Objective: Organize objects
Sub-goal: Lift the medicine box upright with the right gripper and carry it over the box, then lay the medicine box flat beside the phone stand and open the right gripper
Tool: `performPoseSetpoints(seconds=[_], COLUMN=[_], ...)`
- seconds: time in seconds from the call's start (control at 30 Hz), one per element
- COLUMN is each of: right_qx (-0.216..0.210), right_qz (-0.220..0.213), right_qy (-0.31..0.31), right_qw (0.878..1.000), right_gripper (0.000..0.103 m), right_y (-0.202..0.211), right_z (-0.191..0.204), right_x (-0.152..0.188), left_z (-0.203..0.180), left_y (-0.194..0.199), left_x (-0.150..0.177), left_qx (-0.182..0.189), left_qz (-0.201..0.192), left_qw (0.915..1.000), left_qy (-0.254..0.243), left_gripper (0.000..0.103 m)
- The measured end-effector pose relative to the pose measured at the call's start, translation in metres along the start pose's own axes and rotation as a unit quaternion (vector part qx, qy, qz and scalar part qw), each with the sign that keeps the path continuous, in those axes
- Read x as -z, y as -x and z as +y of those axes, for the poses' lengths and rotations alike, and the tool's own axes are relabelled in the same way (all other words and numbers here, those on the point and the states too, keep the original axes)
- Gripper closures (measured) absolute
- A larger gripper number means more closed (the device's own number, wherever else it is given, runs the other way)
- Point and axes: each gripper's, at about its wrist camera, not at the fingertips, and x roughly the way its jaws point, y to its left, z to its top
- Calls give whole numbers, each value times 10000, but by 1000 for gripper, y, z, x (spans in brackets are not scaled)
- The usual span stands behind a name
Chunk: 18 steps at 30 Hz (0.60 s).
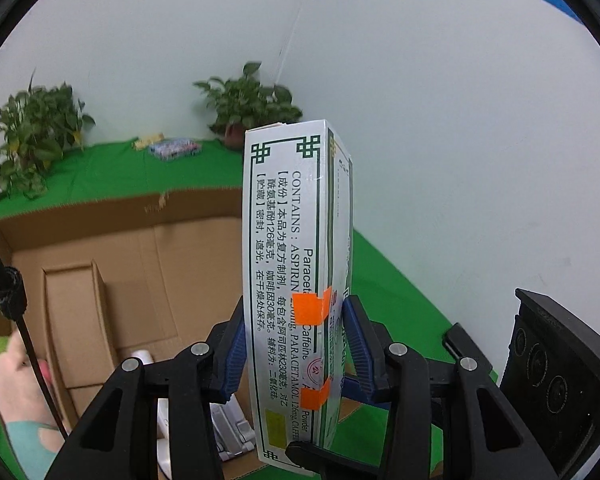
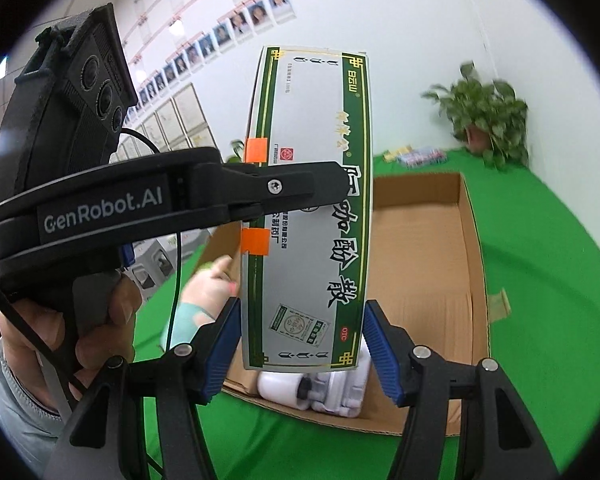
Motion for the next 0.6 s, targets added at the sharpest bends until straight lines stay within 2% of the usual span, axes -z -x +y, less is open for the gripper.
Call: performPoseSetpoints(seconds=[0.13,0.33,0.6], right_qx=[-33,94,305], right_qz=[381,965,1448], right_qy=[-269,-519,-728], right_qw=[9989,9939,9863], right_gripper=[43,43,44], right_y=[-23,-58,-79], right_z=[-21,-47,-65], right_x=[13,36,53], left_z=[19,63,92], left_y=[-43,-118,-178], left_x=[18,44,62], left_qx=[58,253,424], left_qz=[368,923,1349], left_qw=[9989,9923,9825], left_qy=[282,784,1214], left_gripper=[62,62,61])
